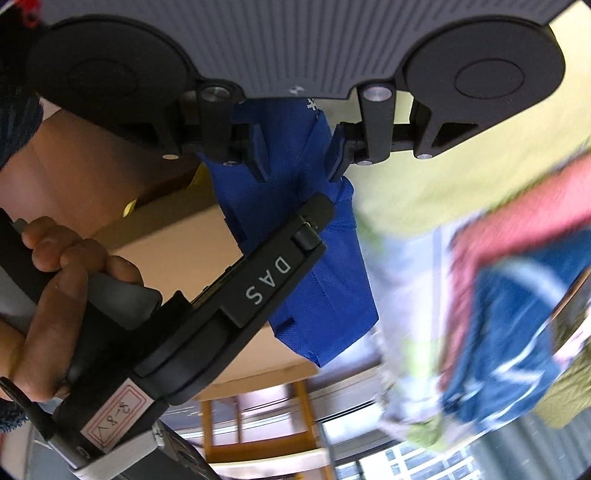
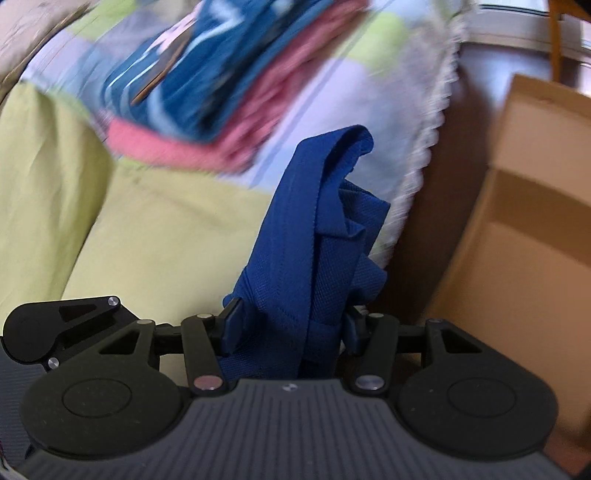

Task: Fold shopping bag
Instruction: 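Carry the folded bag with the right gripper into the cardboard box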

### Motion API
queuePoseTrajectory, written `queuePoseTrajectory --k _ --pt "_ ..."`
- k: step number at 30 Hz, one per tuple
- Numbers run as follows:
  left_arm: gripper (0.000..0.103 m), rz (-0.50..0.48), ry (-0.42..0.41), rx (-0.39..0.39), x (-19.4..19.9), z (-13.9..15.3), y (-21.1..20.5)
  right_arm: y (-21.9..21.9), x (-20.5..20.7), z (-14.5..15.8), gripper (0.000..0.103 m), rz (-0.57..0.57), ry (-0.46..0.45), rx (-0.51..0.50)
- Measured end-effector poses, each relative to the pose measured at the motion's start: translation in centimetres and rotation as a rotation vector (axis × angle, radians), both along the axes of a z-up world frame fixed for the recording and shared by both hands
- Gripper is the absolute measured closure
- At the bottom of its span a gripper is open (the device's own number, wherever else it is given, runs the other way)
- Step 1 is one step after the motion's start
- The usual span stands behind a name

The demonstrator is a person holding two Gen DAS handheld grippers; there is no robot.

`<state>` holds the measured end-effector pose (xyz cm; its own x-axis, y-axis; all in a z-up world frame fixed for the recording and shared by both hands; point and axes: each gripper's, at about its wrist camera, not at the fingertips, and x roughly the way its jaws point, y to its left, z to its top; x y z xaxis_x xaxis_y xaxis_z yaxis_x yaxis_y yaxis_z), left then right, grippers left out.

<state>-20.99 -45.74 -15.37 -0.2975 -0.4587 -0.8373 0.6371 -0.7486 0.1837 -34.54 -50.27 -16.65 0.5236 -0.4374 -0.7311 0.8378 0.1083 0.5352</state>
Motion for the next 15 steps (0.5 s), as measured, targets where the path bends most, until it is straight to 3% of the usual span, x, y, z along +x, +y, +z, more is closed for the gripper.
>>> queuePoseTrajectory --k 9,15 --pt "0.063 -0.126 0.018 0.028 -8.5 -1.8 -3.2 -1.6 -10.6 -1.1 0.053 -0.142 0.076 -0.024" --pt "0.063 -0.095 0.040 0.023 -10.0 -3.4 -3.7 -2.6 -14.6 -3.7 0.053 -0.178 0.133 -0.009"
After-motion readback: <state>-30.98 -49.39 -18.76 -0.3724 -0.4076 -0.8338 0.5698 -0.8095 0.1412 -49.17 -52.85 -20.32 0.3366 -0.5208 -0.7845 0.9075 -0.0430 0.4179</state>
